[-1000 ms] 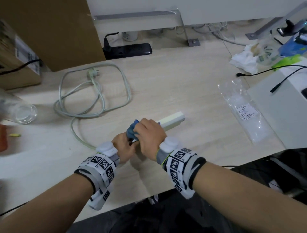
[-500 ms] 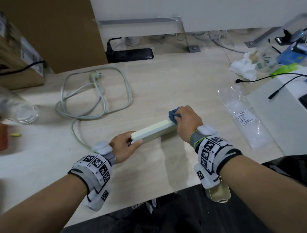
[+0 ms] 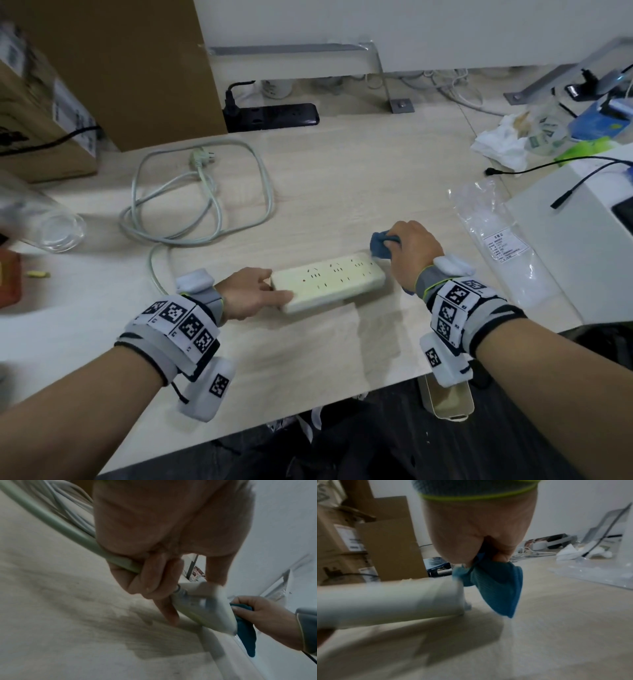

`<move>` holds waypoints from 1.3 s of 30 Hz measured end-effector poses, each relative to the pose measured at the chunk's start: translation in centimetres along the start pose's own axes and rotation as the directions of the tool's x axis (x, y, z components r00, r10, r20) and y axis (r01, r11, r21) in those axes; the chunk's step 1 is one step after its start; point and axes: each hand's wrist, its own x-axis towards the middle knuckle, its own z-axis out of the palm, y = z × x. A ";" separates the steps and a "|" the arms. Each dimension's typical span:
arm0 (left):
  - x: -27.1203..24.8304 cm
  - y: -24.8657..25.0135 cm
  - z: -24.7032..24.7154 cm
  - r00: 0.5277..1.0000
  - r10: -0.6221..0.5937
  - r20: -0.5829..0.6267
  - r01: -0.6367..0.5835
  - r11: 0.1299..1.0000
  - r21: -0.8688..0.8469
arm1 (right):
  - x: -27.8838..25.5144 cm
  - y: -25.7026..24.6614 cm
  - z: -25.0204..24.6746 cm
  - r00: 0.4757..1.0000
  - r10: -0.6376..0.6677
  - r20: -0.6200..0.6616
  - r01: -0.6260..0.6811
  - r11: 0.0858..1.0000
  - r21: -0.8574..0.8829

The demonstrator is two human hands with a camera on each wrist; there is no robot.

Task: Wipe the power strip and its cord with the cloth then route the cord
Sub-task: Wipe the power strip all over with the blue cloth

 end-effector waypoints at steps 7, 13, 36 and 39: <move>-0.8 -0.4 1.7 0.920 0.297 -0.256 -0.245 0.945 0.218 | -1.4 -2.7 0.7 0.983 -0.161 -0.088 0.178 0.955 0.238; -0.6 -1.1 3.0 0.729 0.547 -0.411 -0.443 0.835 0.326 | -2.3 -3.9 1.6 0.943 -0.306 -0.129 0.330 0.909 0.254; 1.7 -3.8 4.2 0.659 0.634 -0.404 -0.519 0.772 0.366 | -3.5 -1.7 0.8 0.941 -0.339 -0.027 0.339 0.931 0.134; 1.8 -4.1 4.2 0.655 0.637 -0.407 -0.519 0.770 0.371 | -3.4 0.0 0.4 0.971 -0.238 -0.040 0.241 0.964 0.109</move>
